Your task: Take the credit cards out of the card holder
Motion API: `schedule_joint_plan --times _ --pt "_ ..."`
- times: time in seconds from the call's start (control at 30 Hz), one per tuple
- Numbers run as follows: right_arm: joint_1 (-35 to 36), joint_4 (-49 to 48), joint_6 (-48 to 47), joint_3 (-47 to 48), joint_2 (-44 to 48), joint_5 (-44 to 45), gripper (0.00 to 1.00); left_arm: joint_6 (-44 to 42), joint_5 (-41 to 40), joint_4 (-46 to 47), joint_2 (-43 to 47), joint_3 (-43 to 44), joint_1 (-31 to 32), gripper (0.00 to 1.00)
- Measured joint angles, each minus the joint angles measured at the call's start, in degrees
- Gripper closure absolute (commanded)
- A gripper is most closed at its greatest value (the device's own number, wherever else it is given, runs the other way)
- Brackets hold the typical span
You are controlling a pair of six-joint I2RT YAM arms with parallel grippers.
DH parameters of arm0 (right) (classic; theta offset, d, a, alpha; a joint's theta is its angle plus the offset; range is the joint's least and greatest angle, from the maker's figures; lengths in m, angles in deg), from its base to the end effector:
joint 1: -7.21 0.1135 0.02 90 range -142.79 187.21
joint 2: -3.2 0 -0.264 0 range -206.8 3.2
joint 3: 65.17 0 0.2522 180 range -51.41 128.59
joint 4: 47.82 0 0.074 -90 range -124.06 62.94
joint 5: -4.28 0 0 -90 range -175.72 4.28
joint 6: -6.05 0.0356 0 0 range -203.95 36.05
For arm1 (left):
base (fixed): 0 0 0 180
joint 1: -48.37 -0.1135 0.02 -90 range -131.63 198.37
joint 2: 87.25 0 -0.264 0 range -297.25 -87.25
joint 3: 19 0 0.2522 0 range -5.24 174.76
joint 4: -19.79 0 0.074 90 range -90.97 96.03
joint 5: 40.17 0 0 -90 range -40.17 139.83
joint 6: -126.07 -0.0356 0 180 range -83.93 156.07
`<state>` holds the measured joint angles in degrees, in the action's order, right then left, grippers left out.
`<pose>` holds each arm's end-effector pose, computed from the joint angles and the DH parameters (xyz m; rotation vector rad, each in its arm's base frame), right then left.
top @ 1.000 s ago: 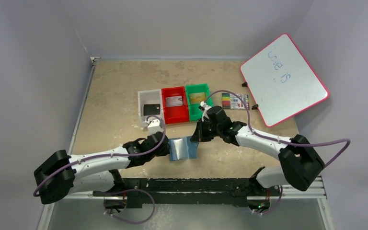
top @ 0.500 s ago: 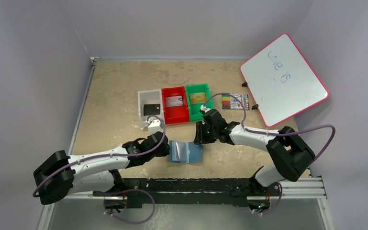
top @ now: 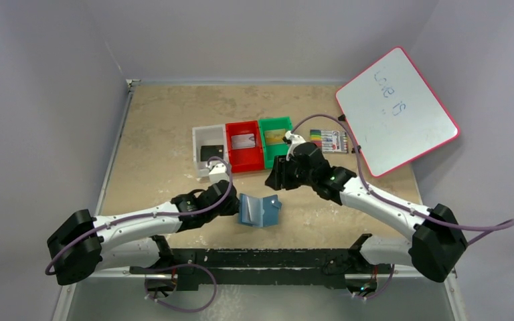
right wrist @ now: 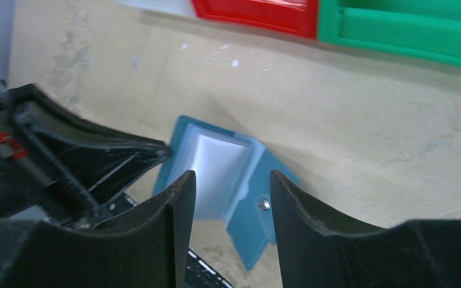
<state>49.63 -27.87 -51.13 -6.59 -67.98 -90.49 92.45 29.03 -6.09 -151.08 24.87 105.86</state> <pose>0.1997 0.1865 0.2495 -0.2406 2.2485 0.8309 0.1264 -0.1748 0.1874 -0.1535 2.3717 -0.5684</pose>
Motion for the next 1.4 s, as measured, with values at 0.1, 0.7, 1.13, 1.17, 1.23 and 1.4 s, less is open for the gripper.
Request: schedule_joint_plan --times 0.1,0.7,1.13,1.17,1.23,1.4 --pt "2.0 -1.4 0.5 0.5 1.0 -1.3 0.43 0.0 0.1 -0.1 0.0 0.4 0.0 1.00" --pt "18.3 -3.0 5.9 0.5 -9.9 4.1 0.45 0.0 0.0 -0.9 1.2 0.4 0.0 1.00" --pt "19.1 0.9 9.3 0.6 -12.7 10.1 0.69 0.0 0.0 -0.9 1.4 0.4 0.0 1.00" --pt "19.1 1.3 10.0 0.6 -12.5 10.3 0.69 0.0 0.0 -0.9 1.4 0.4 0.0 1.00" --pt "19.1 2.2 11.4 0.6 -11.9 11.3 0.68 0.0 0.0 -0.9 1.4 0.4 0.0 1.00" --pt "19.1 5.4 15.2 0.6 -11.1 14.6 0.66 0.0 0.0 -0.9 1.4 0.4 0.0 1.00"
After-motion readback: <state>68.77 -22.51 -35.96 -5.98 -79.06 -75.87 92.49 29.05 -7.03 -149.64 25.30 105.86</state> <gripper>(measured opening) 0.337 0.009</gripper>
